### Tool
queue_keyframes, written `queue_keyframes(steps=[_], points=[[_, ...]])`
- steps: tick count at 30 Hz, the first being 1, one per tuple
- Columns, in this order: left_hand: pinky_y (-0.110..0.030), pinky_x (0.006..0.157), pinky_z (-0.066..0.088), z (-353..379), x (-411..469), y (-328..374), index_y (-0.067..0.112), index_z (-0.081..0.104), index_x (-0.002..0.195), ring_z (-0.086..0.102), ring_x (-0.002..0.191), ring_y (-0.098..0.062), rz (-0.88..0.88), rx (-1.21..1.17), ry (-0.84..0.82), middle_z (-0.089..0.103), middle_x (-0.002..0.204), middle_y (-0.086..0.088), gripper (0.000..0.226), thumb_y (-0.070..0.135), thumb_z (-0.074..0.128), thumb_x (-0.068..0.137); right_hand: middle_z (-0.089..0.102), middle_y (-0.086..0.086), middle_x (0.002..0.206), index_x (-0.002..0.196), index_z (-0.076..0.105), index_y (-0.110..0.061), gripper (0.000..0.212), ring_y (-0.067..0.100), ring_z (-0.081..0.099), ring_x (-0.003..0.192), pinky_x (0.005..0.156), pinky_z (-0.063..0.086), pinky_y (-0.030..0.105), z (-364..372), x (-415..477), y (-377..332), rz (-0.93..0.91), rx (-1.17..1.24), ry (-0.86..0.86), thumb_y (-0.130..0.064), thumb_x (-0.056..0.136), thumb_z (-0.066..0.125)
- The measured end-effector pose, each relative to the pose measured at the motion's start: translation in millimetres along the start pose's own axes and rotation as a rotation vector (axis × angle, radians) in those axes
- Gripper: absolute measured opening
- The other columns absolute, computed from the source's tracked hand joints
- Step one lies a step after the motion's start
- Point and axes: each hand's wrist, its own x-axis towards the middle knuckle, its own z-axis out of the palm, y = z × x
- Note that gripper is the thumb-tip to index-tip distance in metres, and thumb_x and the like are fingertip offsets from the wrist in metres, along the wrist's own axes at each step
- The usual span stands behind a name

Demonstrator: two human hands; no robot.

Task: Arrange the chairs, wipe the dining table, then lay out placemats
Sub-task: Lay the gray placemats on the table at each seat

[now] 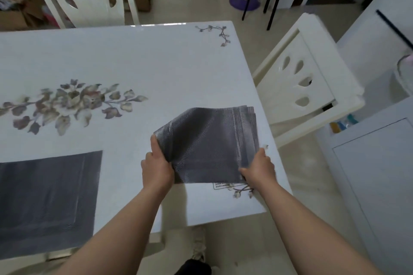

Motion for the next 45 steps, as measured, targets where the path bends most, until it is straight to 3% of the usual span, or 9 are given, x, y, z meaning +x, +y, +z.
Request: queue_keyframes(steps=[5, 11, 17, 22, 29, 34, 41, 45], points=[[-0.043, 0.089, 0.039, -2.7, 7.9, 13.7, 0.037, -0.01, 0.148, 0.048, 0.11, -0.037, 0.036, -0.076, -0.068, 0.04, 0.132, -0.02, 0.079, 0.013, 0.039, 0.091, 0.054, 0.013, 0.124, 0.119, 0.038, -0.008, 0.05, 0.033, 0.051, 0.114, 0.094, 0.044, 0.044, -10.4, 8.9, -9.6, -0.087, -0.015, -0.019, -0.027, 0.084, 0.069], [-0.035, 0.084, 0.035, -2.4, 9.4, 37.2, 0.046, -0.01, 0.144, 0.041, 0.096, -0.026, 0.094, -0.174, -0.007, 0.038, 0.132, -0.016, 0.072, 0.017, 0.032, 0.093, 0.05, 0.012, 0.124, 0.12, 0.035, -0.009, 0.042, 0.032, 0.054, 0.108, 0.09, 0.048, 0.044, -40.1, 36.0, -29.6, -0.248, 0.046, -0.04, -0.015, 0.088, 0.063], [-0.045, 0.093, 0.04, 12.7, 11.8, 69.4, 0.036, 0.0, 0.148, 0.048, 0.112, -0.038, 0.022, -0.217, 0.138, 0.041, 0.132, -0.02, 0.076, 0.007, 0.036, 0.088, 0.05, 0.008, 0.119, 0.122, 0.036, -0.013, 0.042, 0.024, 0.053, 0.098, 0.079, 0.046, 0.035, -79.9, 73.1, -45.2, -0.474, 0.004, -0.038, -0.011, 0.089, 0.06], [-0.046, 0.088, 0.042, 29.9, -2.7, 103.7, 0.033, 0.008, 0.147, 0.05, 0.11, -0.039, -0.103, -0.294, 0.295, 0.045, 0.128, -0.02, 0.076, 0.003, 0.041, 0.085, 0.048, 0.008, 0.121, 0.125, 0.036, -0.013, 0.044, 0.025, 0.051, 0.103, 0.088, 0.048, 0.041, -117.7, 109.2, -41.8, -0.643, 0.01, -0.096, -0.008, 0.088, 0.058], [-0.042, 0.081, 0.043, 51.5, -35.0, 146.3, 0.033, 0.013, 0.145, 0.052, 0.098, -0.033, -0.222, -0.369, 0.47, 0.048, 0.122, -0.018, 0.075, 0.001, 0.042, 0.084, 0.048, 0.01, 0.118, 0.128, 0.035, -0.012, 0.046, 0.026, 0.05, 0.096, 0.081, 0.047, 0.039, -151.5, 138.7, -42.3, -0.851, -0.109, -0.154, -0.007, 0.088, 0.056], [-0.036, 0.076, 0.039, 53.0, -46.7, 148.1, 0.028, 0.018, 0.143, 0.049, 0.089, -0.027, -0.266, -0.376, 0.542, 0.05, 0.116, -0.017, 0.073, -0.002, 0.043, 0.082, 0.045, 0.002, 0.111, 0.129, 0.033, -0.016, 0.049, 0.019, 0.043, 0.086, 0.069, 0.036, 0.031, -157.9, 143.3, -54.1, -0.923, -0.157, -0.177, -0.01, 0.088, 0.059], [-0.039, 0.074, 0.043, 44.8, -26.6, 147.9, 0.033, 0.011, 0.14, 0.053, 0.088, -0.028, -0.361, -0.45, 0.61, 0.051, 0.118, -0.015, 0.078, -0.006, 0.045, 0.082, 0.048, 0.007, 0.113, 0.122, 0.037, -0.013, 0.041, 0.024, 0.047, 0.091, 0.073, 0.039, 0.033, -156.2, 153.0, -91.1, -1.012, -0.165, -0.217, -0.008, 0.087, 0.058], [-0.046, 0.079, 0.048, 40.9, -12.7, 150.0, 0.016, 0.014, 0.138, 0.056, 0.096, -0.035, -0.433, -0.47, 0.628, 0.051, 0.121, -0.019, 0.067, -0.001, 0.046, 0.083, 0.048, 0.007, 0.114, 0.123, 0.038, -0.013, 0.044, 0.023, 0.047, 0.092, 0.075, 0.039, 0.033, -155.5, 167.2, -111.0, -1.044, -0.158, -0.232, -0.007, 0.086, 0.06]])
